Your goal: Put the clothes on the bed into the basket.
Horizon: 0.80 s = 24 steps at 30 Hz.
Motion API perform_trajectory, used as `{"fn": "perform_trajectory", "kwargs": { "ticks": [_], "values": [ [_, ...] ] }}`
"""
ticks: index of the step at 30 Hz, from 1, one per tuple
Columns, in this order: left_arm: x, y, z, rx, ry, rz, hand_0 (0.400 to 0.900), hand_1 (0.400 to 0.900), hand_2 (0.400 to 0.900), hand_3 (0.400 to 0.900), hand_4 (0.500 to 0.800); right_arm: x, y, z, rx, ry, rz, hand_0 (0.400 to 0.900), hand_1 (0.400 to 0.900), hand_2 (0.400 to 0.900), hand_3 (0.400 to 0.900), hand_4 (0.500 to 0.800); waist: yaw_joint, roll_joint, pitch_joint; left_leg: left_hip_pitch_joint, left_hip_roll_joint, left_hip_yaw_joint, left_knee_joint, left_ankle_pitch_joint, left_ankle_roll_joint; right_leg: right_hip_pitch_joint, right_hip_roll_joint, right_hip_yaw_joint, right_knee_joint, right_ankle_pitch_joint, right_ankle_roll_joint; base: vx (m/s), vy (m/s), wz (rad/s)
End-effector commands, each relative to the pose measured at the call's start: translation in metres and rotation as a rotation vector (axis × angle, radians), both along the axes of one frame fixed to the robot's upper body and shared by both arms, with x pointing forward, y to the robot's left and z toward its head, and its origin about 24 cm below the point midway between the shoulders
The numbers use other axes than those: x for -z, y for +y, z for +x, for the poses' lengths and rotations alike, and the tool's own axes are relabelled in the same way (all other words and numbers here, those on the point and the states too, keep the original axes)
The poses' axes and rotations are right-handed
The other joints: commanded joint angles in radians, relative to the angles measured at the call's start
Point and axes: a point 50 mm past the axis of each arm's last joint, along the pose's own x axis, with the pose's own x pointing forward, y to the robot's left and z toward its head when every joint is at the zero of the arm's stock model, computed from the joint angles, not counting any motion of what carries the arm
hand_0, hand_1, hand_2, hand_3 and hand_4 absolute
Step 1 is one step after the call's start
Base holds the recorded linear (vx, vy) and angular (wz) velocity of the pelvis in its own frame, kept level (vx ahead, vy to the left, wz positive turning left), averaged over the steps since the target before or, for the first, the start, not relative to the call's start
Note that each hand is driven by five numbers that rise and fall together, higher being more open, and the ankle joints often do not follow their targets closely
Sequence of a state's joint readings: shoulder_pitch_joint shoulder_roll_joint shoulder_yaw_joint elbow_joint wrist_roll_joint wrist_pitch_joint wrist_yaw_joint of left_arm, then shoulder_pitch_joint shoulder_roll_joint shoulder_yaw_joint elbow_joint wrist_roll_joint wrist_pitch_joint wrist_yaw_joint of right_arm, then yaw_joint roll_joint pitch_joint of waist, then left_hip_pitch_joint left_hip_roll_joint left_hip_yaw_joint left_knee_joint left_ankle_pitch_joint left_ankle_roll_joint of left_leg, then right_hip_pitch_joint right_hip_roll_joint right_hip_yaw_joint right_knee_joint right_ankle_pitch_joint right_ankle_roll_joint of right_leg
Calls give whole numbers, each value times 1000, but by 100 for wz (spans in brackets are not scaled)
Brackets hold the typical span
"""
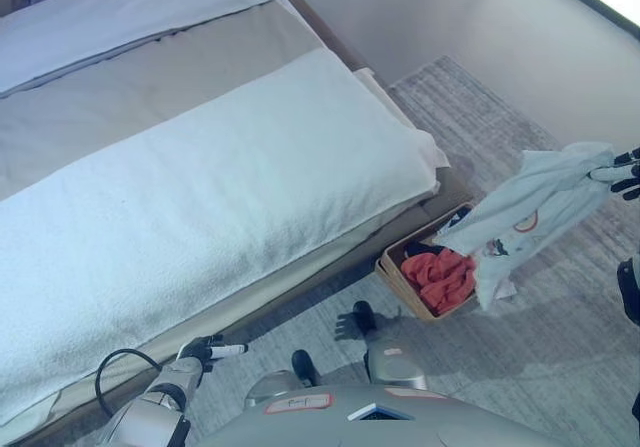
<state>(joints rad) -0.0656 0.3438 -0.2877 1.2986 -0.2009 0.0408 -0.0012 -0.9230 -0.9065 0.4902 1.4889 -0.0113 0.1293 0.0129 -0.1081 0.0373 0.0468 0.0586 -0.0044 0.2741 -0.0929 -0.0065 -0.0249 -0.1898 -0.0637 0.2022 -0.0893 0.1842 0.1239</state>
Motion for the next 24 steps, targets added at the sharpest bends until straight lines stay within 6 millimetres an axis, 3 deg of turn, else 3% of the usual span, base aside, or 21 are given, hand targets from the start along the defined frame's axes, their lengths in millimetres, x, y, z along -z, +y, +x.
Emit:
{"fn": "perform_trajectory", "kwargs": {
  "ticks": [1,24],
  "values": [
    [-9,26,1,-7,3,97,900,900,900,900,800,-55,-14,4,19,-145,-113,900,900,900,900,800,0,-17,19,3,13,-39,47,-84,-8,41,-20,-48,16,-43,64,0,-24,12],
    [-8,20,6,19,-3,86,900,900,900,900,800,-45,-9,7,0,-129,-90,900,900,900,900,800,26,-32,23,-8,19,-85,44,-76,-14,63,-31,-100,13,-62,42,0,-7,7]
  ]
}}
